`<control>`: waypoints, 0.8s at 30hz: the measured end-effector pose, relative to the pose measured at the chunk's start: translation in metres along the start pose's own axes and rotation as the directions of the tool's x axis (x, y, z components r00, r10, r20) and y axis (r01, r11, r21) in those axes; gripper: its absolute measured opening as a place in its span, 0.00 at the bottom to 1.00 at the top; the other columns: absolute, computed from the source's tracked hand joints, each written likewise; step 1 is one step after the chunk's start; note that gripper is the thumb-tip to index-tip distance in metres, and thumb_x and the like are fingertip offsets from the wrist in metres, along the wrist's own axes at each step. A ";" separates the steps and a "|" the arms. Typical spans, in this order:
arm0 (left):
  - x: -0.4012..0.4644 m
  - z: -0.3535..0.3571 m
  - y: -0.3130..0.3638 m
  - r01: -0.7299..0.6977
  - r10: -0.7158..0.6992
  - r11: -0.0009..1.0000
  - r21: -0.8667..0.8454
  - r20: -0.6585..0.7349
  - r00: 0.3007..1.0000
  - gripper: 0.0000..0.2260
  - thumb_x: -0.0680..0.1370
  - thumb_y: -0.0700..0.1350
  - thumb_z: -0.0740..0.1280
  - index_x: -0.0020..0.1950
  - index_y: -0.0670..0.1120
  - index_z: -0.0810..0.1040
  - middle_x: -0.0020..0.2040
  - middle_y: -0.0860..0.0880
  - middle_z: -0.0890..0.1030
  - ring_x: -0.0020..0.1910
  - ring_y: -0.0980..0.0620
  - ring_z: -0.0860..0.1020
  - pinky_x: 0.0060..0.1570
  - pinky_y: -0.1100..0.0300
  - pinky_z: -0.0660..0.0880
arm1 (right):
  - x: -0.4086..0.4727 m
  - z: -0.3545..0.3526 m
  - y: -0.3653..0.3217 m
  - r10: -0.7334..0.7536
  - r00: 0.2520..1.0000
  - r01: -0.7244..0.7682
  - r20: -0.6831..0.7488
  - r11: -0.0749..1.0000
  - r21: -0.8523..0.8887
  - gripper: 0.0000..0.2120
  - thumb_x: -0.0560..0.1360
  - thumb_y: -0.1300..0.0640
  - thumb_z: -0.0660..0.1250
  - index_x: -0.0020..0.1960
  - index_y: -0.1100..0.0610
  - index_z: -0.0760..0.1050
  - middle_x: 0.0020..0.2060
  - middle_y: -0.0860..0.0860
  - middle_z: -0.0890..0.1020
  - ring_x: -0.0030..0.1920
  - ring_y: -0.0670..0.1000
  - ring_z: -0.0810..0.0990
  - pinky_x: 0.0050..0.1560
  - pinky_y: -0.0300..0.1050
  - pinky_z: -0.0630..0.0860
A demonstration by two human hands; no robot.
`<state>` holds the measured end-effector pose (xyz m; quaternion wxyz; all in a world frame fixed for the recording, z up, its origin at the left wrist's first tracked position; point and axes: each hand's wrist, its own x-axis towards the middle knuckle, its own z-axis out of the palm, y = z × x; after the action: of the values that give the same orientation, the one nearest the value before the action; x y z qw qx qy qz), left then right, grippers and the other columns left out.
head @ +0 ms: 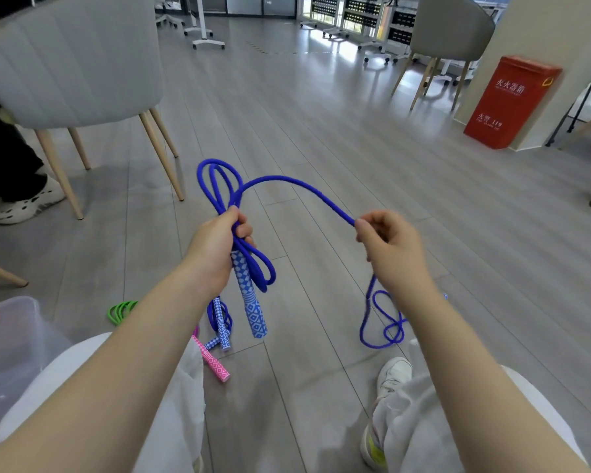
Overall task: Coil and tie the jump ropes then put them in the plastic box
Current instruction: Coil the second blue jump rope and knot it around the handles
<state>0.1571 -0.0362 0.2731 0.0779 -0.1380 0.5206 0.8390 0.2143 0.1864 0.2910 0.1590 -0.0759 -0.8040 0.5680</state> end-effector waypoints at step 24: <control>-0.027 0.024 -0.034 -0.145 0.015 0.844 0.517 0.247 0.969 0.13 0.83 0.53 0.57 0.52 0.47 0.77 0.43 0.48 0.80 0.44 0.52 0.79 0.50 0.54 0.78 | -0.027 0.052 -0.001 -0.012 0.942 0.018 0.336 1.000 -0.015 0.04 0.75 0.60 0.68 0.48 0.53 0.77 0.42 0.51 0.84 0.44 0.57 0.82 0.49 0.54 0.81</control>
<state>0.1880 0.0007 0.2625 0.1381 0.0102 0.7247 0.6750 0.2219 0.1317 0.2722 0.0234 0.0269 -0.8249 0.5642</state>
